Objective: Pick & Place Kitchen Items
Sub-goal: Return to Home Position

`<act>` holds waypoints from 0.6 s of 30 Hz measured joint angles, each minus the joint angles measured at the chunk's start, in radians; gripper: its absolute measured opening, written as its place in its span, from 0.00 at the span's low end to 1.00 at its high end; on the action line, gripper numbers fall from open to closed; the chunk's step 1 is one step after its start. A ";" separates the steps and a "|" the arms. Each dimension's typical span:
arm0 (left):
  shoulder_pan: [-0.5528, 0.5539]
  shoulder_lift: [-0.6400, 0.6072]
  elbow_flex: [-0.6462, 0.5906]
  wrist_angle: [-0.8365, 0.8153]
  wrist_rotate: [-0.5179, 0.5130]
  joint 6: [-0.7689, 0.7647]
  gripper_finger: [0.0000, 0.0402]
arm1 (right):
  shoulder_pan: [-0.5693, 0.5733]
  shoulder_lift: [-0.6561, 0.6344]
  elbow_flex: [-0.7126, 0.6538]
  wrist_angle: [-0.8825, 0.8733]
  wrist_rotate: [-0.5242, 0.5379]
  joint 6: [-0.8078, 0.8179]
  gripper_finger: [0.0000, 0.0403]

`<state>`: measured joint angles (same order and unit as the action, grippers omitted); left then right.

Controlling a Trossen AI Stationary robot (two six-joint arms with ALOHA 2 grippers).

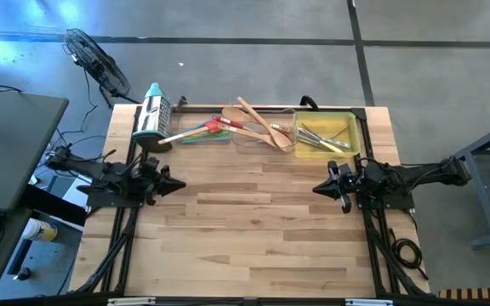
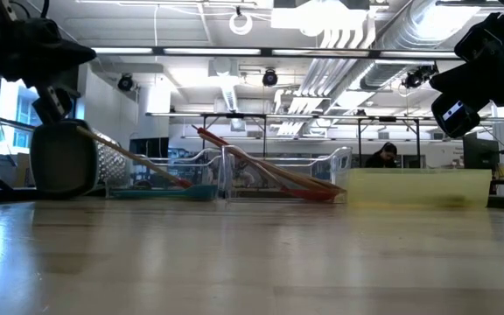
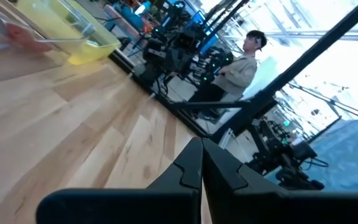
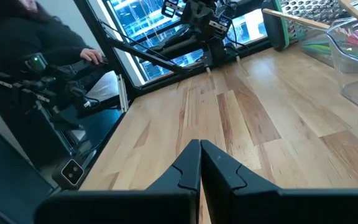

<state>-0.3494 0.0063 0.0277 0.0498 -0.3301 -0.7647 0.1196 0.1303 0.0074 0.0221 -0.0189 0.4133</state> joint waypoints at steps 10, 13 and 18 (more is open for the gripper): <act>0.015 0.000 0.001 0.000 -0.001 0.000 0.00 | 0.000 0.000 0.000 0.001 0.000 0.000 0.01; 0.015 0.000 0.001 0.000 -0.001 0.000 0.00 | 0.000 0.000 0.000 0.002 0.000 0.000 0.01; 0.015 0.000 0.001 0.000 -0.002 0.000 0.00 | 0.000 0.000 0.000 0.002 0.000 0.000 0.01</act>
<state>-0.3340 0.0063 0.0288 0.0494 -0.3317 -0.7647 0.1196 0.1303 0.0074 0.0246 -0.0191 0.4133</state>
